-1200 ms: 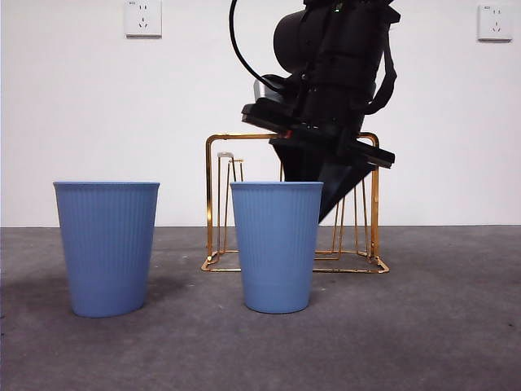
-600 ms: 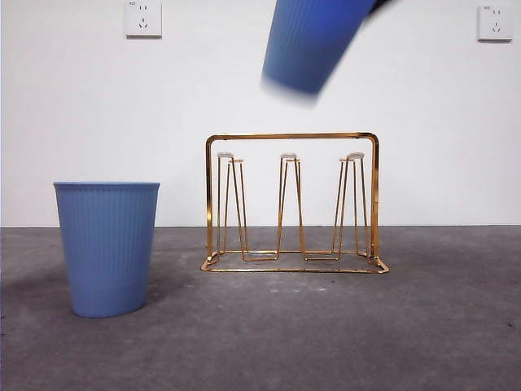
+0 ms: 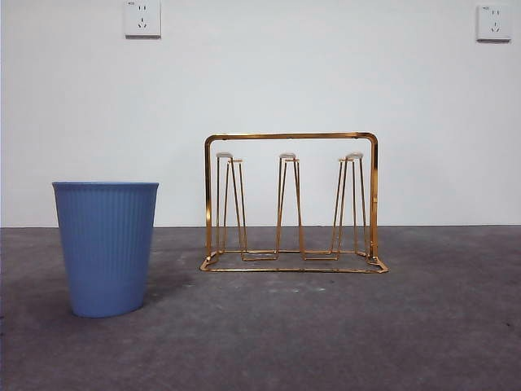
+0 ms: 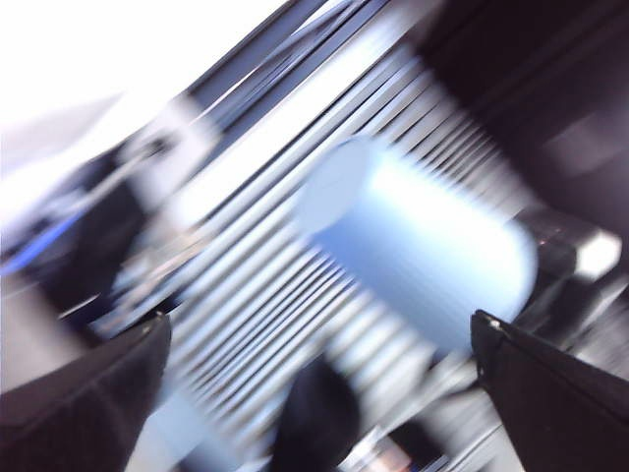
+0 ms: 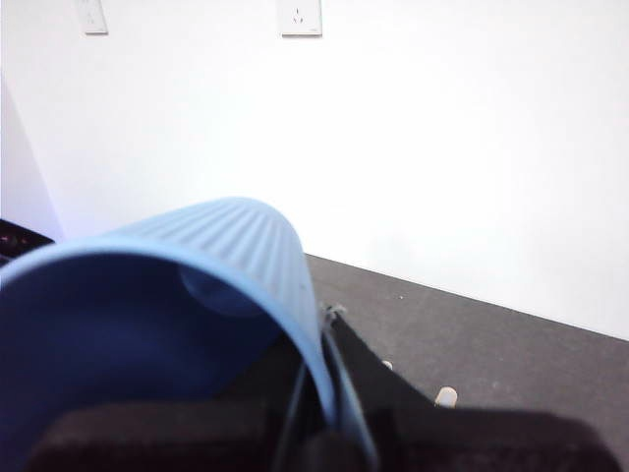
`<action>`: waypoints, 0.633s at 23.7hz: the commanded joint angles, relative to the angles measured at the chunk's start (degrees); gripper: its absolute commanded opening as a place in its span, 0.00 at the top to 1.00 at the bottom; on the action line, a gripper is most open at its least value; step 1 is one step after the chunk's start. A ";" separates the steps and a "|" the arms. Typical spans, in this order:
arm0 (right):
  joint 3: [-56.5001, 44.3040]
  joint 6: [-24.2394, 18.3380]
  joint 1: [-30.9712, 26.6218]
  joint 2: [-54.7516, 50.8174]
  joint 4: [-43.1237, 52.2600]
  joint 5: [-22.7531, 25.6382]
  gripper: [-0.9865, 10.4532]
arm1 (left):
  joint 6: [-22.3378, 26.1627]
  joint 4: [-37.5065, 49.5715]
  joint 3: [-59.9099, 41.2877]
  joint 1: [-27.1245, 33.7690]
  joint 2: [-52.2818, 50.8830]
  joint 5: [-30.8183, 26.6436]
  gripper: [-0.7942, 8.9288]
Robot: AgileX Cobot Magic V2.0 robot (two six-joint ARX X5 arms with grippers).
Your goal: Pick up cup 1,put cup 1 in the cup rack,pick up cup 2,put cup 2 in the cup rack
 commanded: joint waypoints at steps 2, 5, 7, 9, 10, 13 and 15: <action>-0.33 0.09 0.11 0.74 2.29 -0.22 0.93 | -8.50 10.69 0.13 -2.45 4.79 -4.04 0.24; -0.33 0.09 0.13 1.49 3.17 -0.28 0.93 | -10.19 14.23 0.15 -3.58 7.52 -6.88 0.24; -0.33 0.07 0.13 2.12 3.74 -0.74 0.93 | -10.23 15.80 0.15 -4.13 8.72 -8.74 0.24; -0.33 0.09 0.13 2.84 4.11 -1.11 0.93 | -10.23 16.83 0.24 -4.48 9.51 -10.34 0.24; -0.33 0.09 0.13 3.21 4.17 -1.11 0.93 | -10.21 16.83 0.31 -4.55 9.64 -11.17 0.24; -0.33 0.09 0.17 4.66 4.24 -2.32 0.93 | -10.21 16.81 0.42 -4.55 9.84 -13.29 0.24; -0.33 0.09 0.72 5.90 4.81 -2.56 0.93 | -10.19 16.90 0.42 -4.55 9.84 -14.01 0.24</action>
